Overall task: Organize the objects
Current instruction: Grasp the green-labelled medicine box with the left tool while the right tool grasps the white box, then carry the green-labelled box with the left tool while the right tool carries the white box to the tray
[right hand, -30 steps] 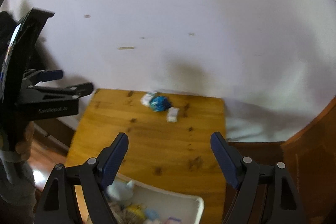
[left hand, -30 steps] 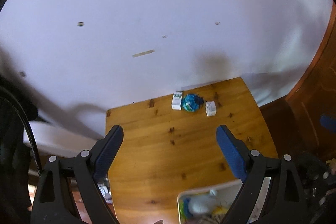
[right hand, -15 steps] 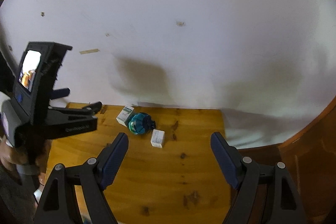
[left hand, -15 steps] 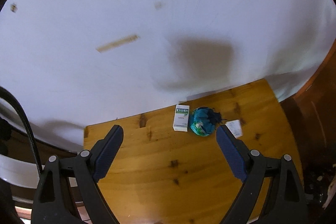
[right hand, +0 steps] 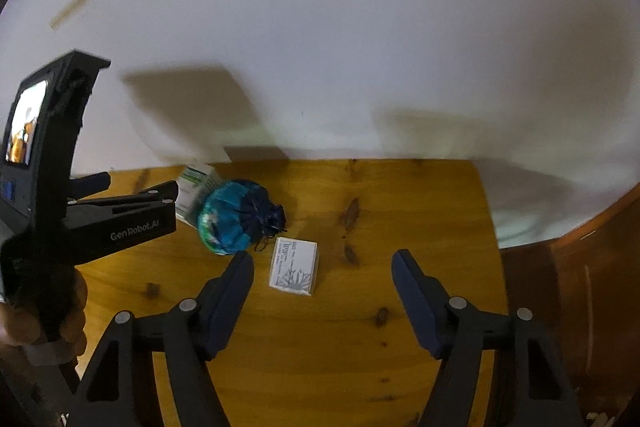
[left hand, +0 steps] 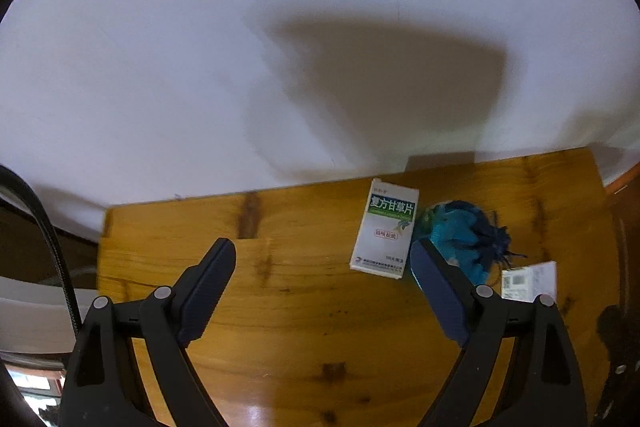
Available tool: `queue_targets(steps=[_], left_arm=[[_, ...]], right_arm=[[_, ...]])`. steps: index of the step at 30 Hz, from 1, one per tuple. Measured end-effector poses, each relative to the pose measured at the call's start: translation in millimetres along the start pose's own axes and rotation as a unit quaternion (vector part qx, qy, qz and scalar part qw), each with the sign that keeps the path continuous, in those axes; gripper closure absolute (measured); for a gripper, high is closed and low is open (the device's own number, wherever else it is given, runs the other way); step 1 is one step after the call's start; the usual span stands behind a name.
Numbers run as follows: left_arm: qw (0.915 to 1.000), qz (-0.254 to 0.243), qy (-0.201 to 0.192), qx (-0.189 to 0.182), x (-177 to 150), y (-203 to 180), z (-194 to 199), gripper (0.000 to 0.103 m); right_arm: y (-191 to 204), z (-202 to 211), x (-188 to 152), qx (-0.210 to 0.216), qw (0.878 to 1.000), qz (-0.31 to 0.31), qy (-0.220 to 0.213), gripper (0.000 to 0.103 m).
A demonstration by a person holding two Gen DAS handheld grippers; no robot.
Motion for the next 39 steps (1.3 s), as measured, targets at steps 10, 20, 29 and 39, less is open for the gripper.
queue_targets(steps=[10, 20, 29, 39], left_arm=[[0.9999, -0.008, 0.008, -0.006, -3.6, -12.3, -33.4, 0.012], [0.9963, 0.052, 0.035, -0.060, -18.7, -2.2, -54.5, 0.049], [0.9948, 0.075, 0.015, -0.068, -40.4, 6.1, -27.7, 0.066], [0.9935, 0.058, -0.038, -0.090, -98.6, 7.6, 115.9, 0.065]], right_arm=[[0.4, -36.2, -17.3, 0.016, 0.999, -0.015, 0.032, 0.031], [5.2, -63.4, -29.9, 0.022, 0.997, -0.022, 0.073, 0.067], [4.2, -23.3, -29.4, 0.052, 0.996, -0.033, 0.067, 0.071], [14.6, 119.9, -22.7, 0.112, 0.993, -0.015, 0.015, 0.071]])
Point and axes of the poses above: each gripper's, at about its wrist camera, not at the fingertips, and z roughly against the way its jaws point, y to its left, x to its top, the point moved 10 cm from there along -z, roughly the way its jaws point, and after that the axes turned 14 degrees about -z, right-handed, at the moved point
